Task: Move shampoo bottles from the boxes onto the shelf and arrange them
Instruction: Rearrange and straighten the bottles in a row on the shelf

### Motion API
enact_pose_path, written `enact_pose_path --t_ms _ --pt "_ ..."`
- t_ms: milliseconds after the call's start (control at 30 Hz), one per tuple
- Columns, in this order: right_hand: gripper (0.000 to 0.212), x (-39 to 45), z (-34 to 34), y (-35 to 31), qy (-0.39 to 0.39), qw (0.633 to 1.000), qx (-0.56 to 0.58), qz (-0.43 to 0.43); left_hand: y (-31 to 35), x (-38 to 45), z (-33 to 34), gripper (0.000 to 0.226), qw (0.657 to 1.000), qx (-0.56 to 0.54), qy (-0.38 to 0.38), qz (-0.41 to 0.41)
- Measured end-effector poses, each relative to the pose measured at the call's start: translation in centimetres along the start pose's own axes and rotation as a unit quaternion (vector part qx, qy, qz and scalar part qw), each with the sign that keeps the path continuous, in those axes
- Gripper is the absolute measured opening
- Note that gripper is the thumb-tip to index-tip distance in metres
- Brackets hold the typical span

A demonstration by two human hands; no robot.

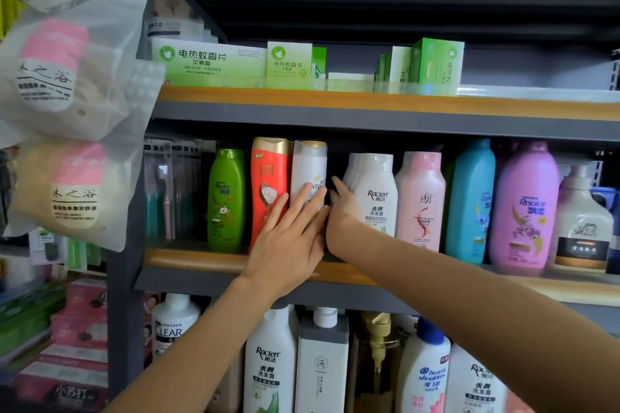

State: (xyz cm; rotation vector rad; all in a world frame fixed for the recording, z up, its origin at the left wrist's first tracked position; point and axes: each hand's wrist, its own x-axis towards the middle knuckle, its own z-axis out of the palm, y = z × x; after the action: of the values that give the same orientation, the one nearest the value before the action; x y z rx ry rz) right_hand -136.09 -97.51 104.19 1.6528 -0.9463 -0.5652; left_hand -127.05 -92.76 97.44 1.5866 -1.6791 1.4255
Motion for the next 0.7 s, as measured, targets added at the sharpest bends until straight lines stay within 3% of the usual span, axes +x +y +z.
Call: enact_pose_path --t_ms 100,233,267,333,400,500,633,700 --pt "0.069 -0.9 0.5 1.2 0.024 0.998 0.052 0.001 -0.1 -0.1 -0.1 0.048 1.000 0.006 -0.010 0.001" --pt "0.059 -4.4 3.6 3.3 0.146 0.977 0.153 0.019 0.5 0.0 -0.3 0.051 1.000 -0.011 -0.017 -0.010" --pt "0.061 -5.0 5.1 3.9 0.204 0.957 0.203 0.045 0.8 0.1 -0.5 0.053 0.999 -0.027 -0.014 -0.027" --pt "0.069 -5.8 7.8 4.4 0.334 0.882 0.299 0.144 1.4 0.6 -0.8 0.054 0.992 -0.079 -0.007 -0.095" --pt "0.068 -6.1 9.9 3.9 0.393 0.799 0.409 0.200 2.1 1.0 -1.1 0.056 0.977 -0.126 -0.001 -0.170" --pt "0.059 -7.1 10.7 2.0 0.294 0.725 0.602 0.162 3.3 1.0 -0.7 0.056 0.977 -0.122 -0.011 -0.176" --pt "0.045 -6.4 10.2 0.6 0.210 0.664 0.697 0.172 4.1 0.3 -0.6 0.047 0.973 -0.125 -0.023 -0.192" --pt "0.042 -6.0 9.4 0.5 0.164 0.650 0.727 0.152 4.2 -0.1 -0.6 0.042 0.973 -0.122 -0.025 -0.194"
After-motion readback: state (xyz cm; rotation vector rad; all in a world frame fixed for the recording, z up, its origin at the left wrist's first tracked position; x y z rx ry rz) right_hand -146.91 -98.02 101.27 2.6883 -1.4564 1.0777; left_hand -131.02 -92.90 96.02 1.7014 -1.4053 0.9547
